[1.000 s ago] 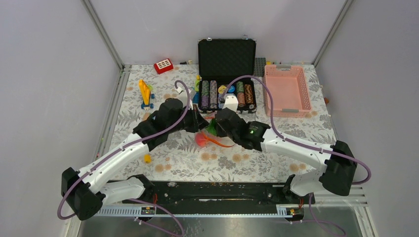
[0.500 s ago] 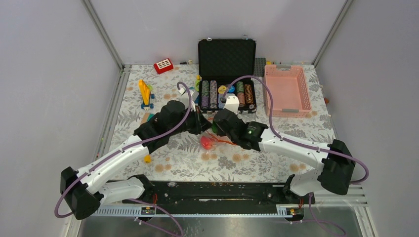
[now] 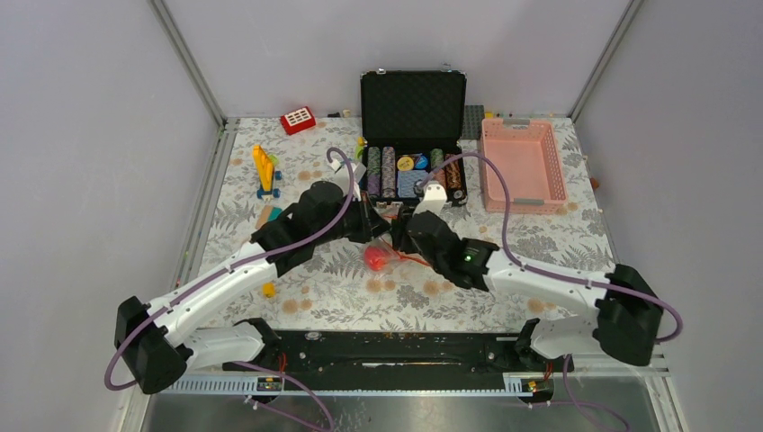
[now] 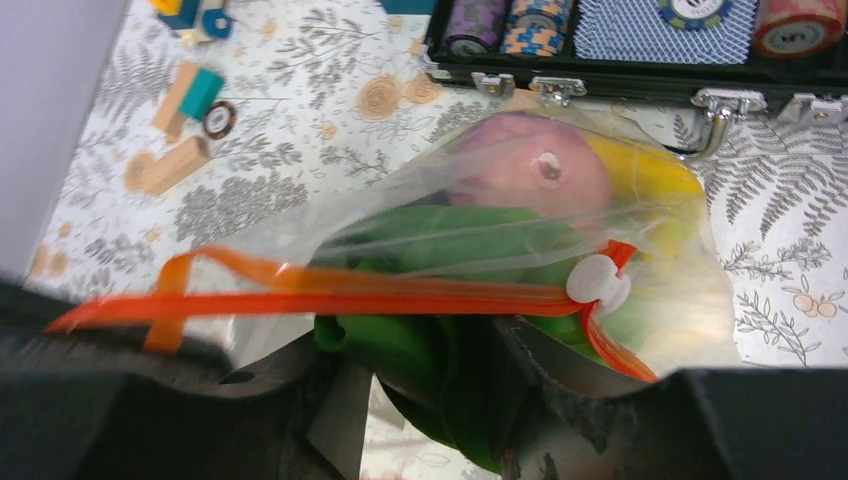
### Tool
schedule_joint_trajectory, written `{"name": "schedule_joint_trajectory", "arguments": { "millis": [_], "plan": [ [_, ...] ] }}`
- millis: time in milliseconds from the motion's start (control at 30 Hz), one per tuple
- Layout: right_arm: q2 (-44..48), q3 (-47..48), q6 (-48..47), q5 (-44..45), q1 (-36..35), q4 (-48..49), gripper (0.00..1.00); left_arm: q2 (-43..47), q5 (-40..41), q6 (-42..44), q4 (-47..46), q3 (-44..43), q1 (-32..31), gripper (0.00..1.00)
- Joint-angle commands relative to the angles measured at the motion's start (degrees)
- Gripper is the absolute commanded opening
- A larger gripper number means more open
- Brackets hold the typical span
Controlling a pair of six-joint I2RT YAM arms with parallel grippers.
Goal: Place the food in the zip-top bag and seal the zipper
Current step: Place the fake vegetable in the zipper food storage bag.
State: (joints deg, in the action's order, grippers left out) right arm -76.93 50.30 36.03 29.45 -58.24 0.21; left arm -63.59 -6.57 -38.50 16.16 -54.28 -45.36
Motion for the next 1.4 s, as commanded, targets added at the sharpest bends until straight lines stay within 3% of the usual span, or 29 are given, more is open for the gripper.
{"name": "schedule_joint_trajectory", "arguments": {
  "millis": [0, 200, 433, 667, 1033, 1233, 1367],
  "plan": [
    [6.82, -5.89, -8.62, -5.98, 1.79, 8.34, 0.52, -0.11, -2.33, -1.75, -7.49, -4.65, -0.69, 0.00],
    [13.38, -6.56, -13.31, -13.85, 1.81, 6.38, 0.70, -1.02, -1.35, -1.94, -7.29, -4.47, -0.69, 0.00],
    [20.80, -10.09, -16.25, -15.47, 1.80, 8.03, 0.73, 0.05, 0.41, -1.52, -6.36, -4.29, -0.64, 0.00],
    [23.29, -13.71, -18.87, -19.15, 1.81, 11.64, 0.51, 0.84, 0.74, -1.27, -6.25, -4.17, -0.64, 0.00],
    [5.70, -7.14, -17.12, -14.34, 1.80, 14.96, 0.23, 1.22, -5.47, 0.60, -7.10, -4.07, -0.65, 0.00],
    [-2.96, -4.52, -5.41, 1.54, 1.81, 12.04, 0.14, 1.66, -9.73, 0.67, -7.64, -3.93, -0.78, 0.00],
    [-6.77, -2.69, 2.41, 11.01, 1.81, 6.60, 0.13, 3.32, -10.19, 0.40, -7.65, -3.28, -0.78, 0.00]
  ]
}}
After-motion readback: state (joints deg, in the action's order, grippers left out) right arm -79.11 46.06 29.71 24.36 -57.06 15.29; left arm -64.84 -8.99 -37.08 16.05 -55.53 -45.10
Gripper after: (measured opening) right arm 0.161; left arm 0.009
